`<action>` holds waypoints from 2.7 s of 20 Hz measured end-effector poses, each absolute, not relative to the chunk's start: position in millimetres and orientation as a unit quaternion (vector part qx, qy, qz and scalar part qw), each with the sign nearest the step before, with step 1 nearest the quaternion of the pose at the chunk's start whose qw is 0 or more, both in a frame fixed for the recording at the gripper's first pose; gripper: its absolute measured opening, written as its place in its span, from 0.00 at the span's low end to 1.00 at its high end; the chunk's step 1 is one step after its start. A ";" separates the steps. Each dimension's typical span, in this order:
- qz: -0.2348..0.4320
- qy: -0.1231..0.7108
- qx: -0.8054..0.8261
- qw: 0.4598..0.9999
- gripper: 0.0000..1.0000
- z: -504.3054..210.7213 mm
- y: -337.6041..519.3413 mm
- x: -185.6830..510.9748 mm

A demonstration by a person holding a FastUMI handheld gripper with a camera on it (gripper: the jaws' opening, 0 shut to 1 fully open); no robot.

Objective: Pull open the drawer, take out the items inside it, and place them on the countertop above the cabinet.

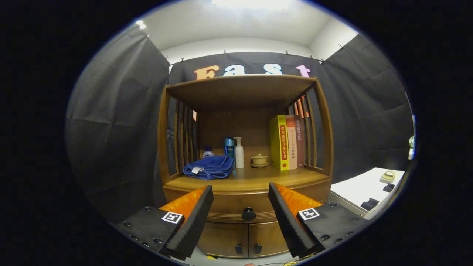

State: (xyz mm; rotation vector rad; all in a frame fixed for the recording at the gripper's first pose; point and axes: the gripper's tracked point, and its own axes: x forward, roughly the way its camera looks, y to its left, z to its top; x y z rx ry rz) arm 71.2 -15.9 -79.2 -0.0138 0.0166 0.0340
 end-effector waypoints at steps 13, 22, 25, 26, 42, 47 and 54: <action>0.012 0.047 -0.005 0.999 0.98 -191.0 -45.5 171.4; -0.010 0.098 0.002 0.995 0.90 -243.1 -46.2 201.9; -0.020 0.096 0.005 0.995 0.76 -243.9 -52.7 203.9; -0.010 0.097 0.007 0.995 0.70 -246.3 -48.3 207.2; -0.030 0.103 0.040 0.993 0.43 -238.2 -44.9 150.6; -0.030 0.106 0.034 0.993 0.43 -235.3 -44.3 119.2; -0.029 0.110 0.033 0.993 0.42 -233.1 -43.7 84.2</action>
